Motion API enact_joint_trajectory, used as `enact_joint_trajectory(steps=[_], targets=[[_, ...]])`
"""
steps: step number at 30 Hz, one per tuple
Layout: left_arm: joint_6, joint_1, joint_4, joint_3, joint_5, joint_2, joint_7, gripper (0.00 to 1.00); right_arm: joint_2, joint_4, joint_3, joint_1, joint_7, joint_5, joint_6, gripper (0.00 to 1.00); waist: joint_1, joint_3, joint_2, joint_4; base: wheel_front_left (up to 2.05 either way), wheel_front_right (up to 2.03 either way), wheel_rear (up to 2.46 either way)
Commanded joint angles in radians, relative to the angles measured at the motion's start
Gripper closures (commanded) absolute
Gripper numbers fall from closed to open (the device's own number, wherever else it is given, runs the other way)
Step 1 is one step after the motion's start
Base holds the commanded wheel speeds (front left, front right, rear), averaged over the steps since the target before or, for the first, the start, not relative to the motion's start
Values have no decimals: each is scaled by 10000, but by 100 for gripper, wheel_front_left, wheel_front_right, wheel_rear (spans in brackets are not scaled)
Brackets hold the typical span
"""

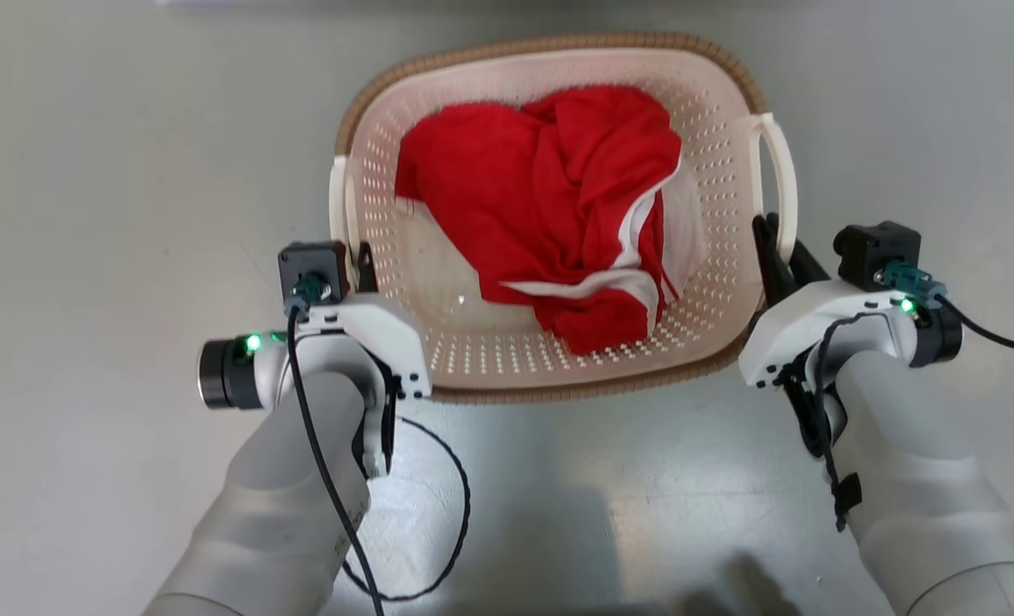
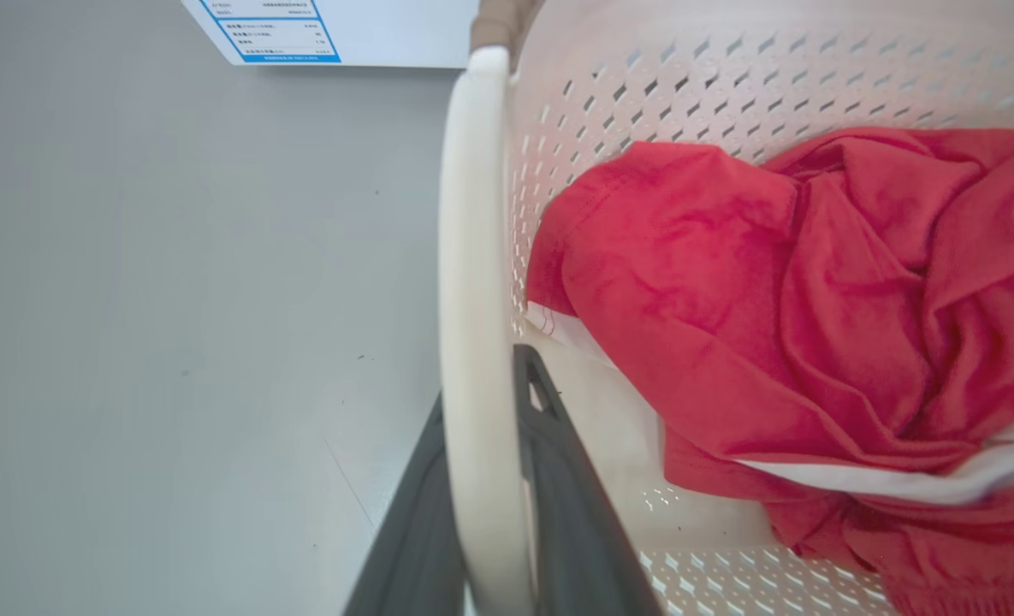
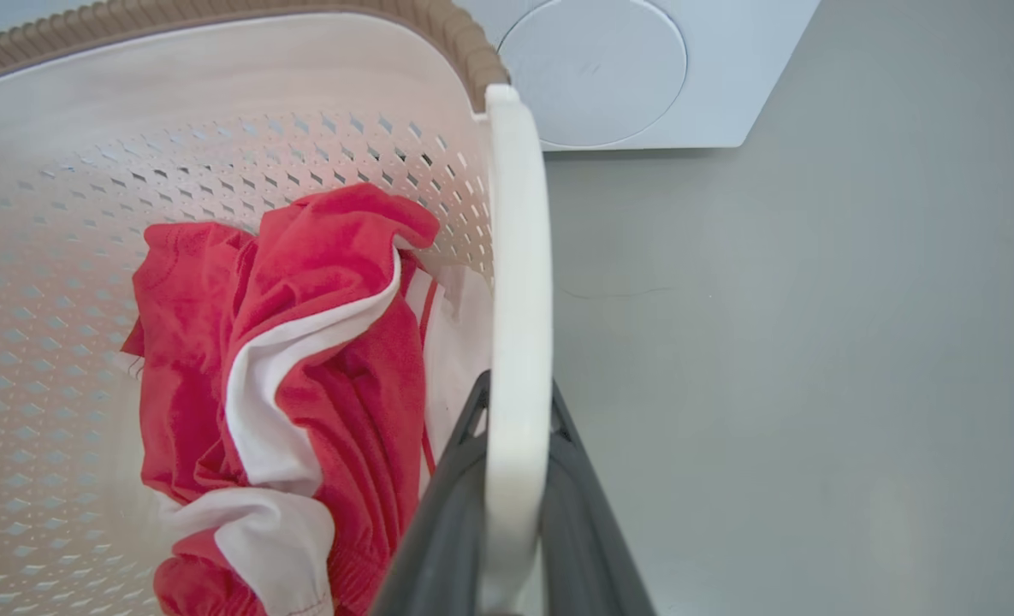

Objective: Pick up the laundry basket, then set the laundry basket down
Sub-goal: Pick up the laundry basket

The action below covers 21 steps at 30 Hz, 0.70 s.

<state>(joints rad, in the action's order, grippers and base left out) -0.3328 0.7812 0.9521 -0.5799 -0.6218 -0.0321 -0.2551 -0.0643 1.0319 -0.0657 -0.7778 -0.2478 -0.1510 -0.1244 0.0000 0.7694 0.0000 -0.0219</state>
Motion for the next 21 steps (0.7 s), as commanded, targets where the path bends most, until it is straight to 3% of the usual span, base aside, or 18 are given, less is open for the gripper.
enact_joint_trajectory(steps=[1, 9, 21], targets=[[-18, -319, -55, 126, -65, -181, -67, 100, 140, 19, -254, 480, -139, -130, -63, 100, 0, -476, 0, 2, 0, 0, 0], [67, -1102, 275, -330, -676, -181, -67, 100, 141, 1014, -745, 922, -137, -839, -63, 100, 0, -2017, 0, -119, 0, 0, 0], [448, -2036, 1121, -1344, -1630, -181, -49, 100, 141, 1437, -2902, 1592, 703, -2750, -63, 100, 0, -4177, 0, -538, 0, 0, 0]])
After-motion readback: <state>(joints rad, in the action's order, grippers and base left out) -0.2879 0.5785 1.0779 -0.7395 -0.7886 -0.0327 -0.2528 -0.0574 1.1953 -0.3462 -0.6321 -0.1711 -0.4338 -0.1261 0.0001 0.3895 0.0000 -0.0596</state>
